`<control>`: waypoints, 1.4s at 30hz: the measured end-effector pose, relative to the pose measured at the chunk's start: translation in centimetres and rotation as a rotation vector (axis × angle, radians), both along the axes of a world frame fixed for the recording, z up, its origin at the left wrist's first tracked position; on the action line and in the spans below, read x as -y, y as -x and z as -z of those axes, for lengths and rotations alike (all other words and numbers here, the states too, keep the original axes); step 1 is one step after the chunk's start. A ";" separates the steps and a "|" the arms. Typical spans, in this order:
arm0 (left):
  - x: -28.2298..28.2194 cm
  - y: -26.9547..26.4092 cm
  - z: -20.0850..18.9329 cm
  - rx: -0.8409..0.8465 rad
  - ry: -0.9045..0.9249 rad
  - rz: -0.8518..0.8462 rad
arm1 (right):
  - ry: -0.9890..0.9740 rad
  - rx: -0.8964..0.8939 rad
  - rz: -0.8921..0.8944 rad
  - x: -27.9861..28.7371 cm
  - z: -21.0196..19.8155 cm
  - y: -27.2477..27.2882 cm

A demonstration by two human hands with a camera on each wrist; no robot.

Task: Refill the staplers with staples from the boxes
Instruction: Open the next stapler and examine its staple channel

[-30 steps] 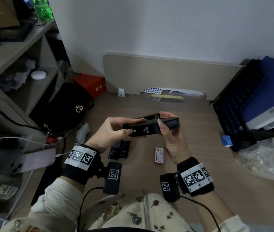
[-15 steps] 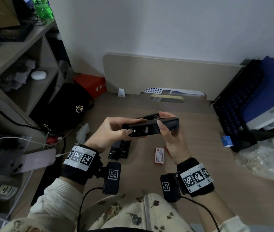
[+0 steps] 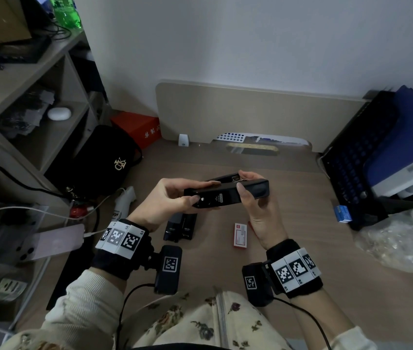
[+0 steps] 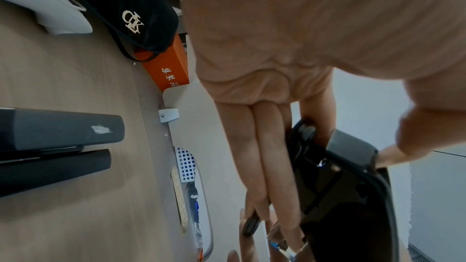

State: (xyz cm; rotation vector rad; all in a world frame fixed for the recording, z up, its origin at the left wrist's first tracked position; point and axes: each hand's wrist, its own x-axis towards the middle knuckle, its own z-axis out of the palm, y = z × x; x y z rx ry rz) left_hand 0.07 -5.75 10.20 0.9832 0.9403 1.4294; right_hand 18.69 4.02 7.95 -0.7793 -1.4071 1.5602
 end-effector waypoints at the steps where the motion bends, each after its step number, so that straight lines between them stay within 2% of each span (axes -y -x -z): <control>1: 0.0 0.0 0.0 -0.006 -0.002 -0.001 | 0.002 -0.001 0.004 0.0 0.0 0.0; 11: 0.0 -0.2 0.0 0.031 -0.018 0.009 | 0.013 -0.006 0.015 0.0 -0.4 -0.1; 17: 0.0 -0.5 -0.4 -0.004 -0.023 -0.005 | 0.024 -0.021 0.004 0.1 -0.7 -0.1; 42: 0.0 -0.4 -0.2 -0.043 0.002 -0.041 | 0.036 0.092 -0.008 0.3 -1.0 0.0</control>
